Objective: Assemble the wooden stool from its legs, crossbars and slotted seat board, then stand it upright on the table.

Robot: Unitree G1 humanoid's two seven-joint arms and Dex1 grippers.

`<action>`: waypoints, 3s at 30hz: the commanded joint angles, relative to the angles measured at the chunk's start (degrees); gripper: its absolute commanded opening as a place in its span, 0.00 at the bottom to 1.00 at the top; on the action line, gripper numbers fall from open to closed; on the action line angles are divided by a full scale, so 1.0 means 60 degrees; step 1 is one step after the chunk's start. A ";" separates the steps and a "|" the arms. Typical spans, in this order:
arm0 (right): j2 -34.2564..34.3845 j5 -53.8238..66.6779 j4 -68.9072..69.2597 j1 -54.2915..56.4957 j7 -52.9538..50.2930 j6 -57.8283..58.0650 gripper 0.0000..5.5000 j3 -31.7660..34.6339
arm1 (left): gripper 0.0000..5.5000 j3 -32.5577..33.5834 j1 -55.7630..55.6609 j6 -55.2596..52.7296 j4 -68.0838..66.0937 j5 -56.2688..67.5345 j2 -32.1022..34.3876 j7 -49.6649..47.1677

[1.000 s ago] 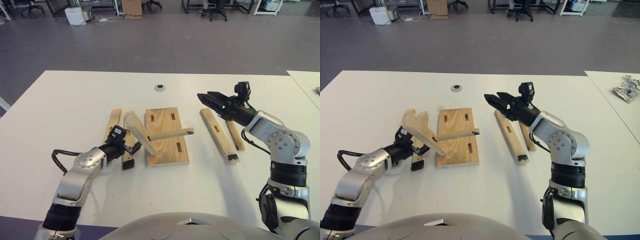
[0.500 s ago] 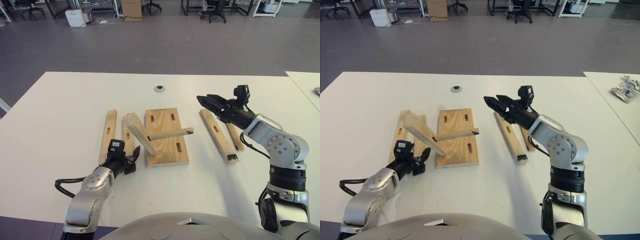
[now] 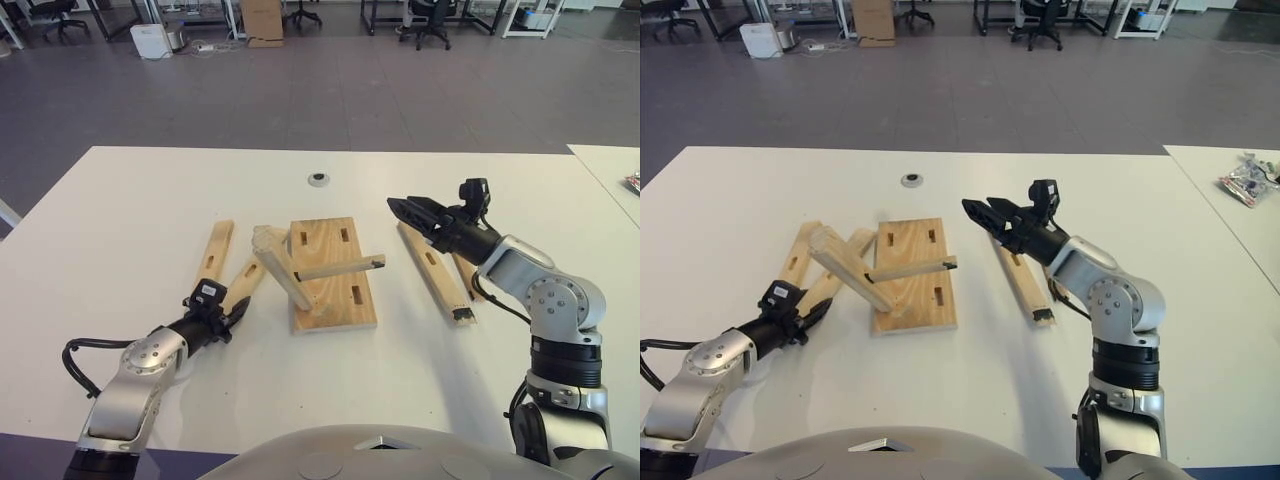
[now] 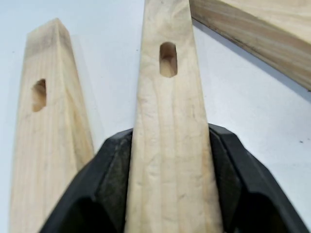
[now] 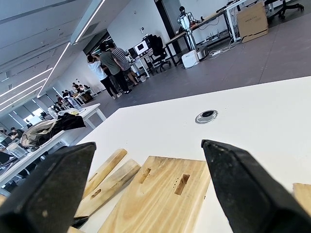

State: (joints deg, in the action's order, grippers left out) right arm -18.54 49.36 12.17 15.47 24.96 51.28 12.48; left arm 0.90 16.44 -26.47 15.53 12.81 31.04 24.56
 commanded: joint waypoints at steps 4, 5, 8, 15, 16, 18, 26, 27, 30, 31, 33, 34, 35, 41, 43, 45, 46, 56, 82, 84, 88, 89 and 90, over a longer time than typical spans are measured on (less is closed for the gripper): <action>-0.0160 -0.0038 -0.0232 0.0460 -0.0153 -0.0237 0.74 0.0304 | 0.38 0.0619 -0.3011 0.0028 -0.1197 0.0190 0.0290 0.0270; -0.0260 0.0023 -0.0374 0.0706 -0.0128 -0.0234 0.74 0.0447 | 0.38 0.0952 -0.3847 -0.0110 -0.1055 0.0639 0.0215 0.0346; -0.0572 0.0570 -0.0779 0.2111 -0.0096 -0.0050 0.74 0.0965 | 0.38 0.1714 -0.6052 -0.0980 -0.0475 0.2487 0.0182 0.0895; -0.0621 0.4849 -0.0985 0.5351 0.0466 0.1469 0.77 0.1574 | 0.38 0.2867 -0.8999 -0.4343 -0.0145 0.8452 -0.0197 0.1485; -0.0655 0.5424 -0.1038 0.5522 0.0479 0.1595 0.80 0.1606 | 0.38 0.2947 -0.9087 -0.4705 -0.0188 0.9121 -0.0173 0.1448; -0.0734 0.6107 -0.1299 0.5798 0.0334 0.1669 0.88 0.1634 | 0.38 0.2968 -0.9099 -0.5337 -0.0146 1.0255 0.0002 0.1539; -0.0955 0.7070 -0.1873 0.6104 0.0192 0.1708 0.88 0.1408 | 0.38 0.2439 -0.8653 -0.6262 0.0315 1.1880 0.0482 0.1563; -0.0950 0.7215 -0.1788 0.6113 0.0195 0.1764 0.84 0.1306 | 0.38 0.2414 -0.8569 -0.6306 0.0352 1.2022 0.0536 0.1579; -0.0950 0.7500 -0.1635 0.6117 0.0023 0.1795 0.72 0.1014 | 0.38 0.2347 -0.8394 -0.6358 0.0445 1.2253 0.0704 0.1620; -0.0972 0.7574 -0.1579 0.6107 -0.0025 0.1801 0.70 0.0926 | 0.38 0.2323 -0.8348 -0.6341 0.0463 1.2300 0.0754 0.1599; -0.0946 0.7631 -0.1506 0.6102 -0.0119 0.1765 0.61 0.0739 | 0.38 0.2292 -0.8236 -0.6391 0.0508 1.2370 0.0907 0.1623; -0.0920 0.7695 -0.1426 0.6073 -0.0159 0.1768 0.58 0.0623 | 0.38 0.2310 -0.8150 -0.6406 0.0543 1.2406 0.0996 0.1641; -0.0893 0.7718 -0.1335 0.6023 -0.0214 0.1768 0.54 0.0515 | 0.38 0.2325 -0.8074 -0.6407 0.0571 1.2449 0.1068 0.1641; -0.1085 0.7597 -0.1289 0.5808 -0.0229 0.1778 0.38 0.0291 | 0.38 0.2395 -0.7980 -0.6160 0.0424 1.2548 0.1300 0.1571; -0.1187 0.7466 -0.1348 0.5778 -0.0197 0.1754 0.38 0.0295 | 0.38 0.2497 -0.8039 -0.5825 0.0331 1.2198 0.1207 0.1427; -0.1241 0.7235 -0.1436 0.5825 -0.0223 0.1625 0.38 0.0303 | 0.38 0.2624 -0.8090 -0.5407 0.0167 1.1724 0.1062 0.1293; -0.1250 0.6954 -0.1513 0.5908 -0.0291 0.1443 0.38 0.0311 | 0.44 0.2715 -0.8121 -0.5207 0.0000 1.1509 0.0995 0.1267; -0.3816 0.1427 -0.1844 0.3596 0.3740 -0.1374 0.38 -0.0401 | 0.58 0.3696 -0.4241 -0.1938 -0.2317 0.7246 0.0930 0.2707; -0.3197 0.0000 -0.1608 -0.0264 0.9508 -0.4410 0.38 -0.0573 | 0.58 0.2955 -0.2665 -0.1203 -0.0948 0.6529 -0.1111 0.2188; -0.3026 -0.0239 -0.1839 -0.0276 0.9601 -0.4564 0.38 -0.0768 | 0.58 0.2869 -0.2787 -0.1257 -0.0970 0.6509 -0.1050 0.2268; -0.2765 -0.0540 -0.2144 -0.0296 0.9763 -0.4812 0.38 -0.0983 | 0.58 0.2638 -0.2743 -0.1344 -0.0821 0.6377 -0.0911 0.2458; -0.2722 -0.0571 -0.2191 -0.0290 0.9781 -0.4846 0.38 -0.0984 | 0.58 0.2621 -0.2744 -0.1348 -0.0815 0.6363 -0.0907 0.2476; -0.2691 -0.0593 -0.2224 -0.0272 0.9795 -0.4884 0.38 -0.0992 | 0.58 0.2598 -0.2751 -0.1345 -0.0826 0.6325 -0.0906 0.2501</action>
State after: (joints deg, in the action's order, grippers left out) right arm -35.06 47.08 -0.57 13.45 83.29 22.26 6.90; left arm 17.04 0.46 -34.27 9.72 51.56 24.72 39.14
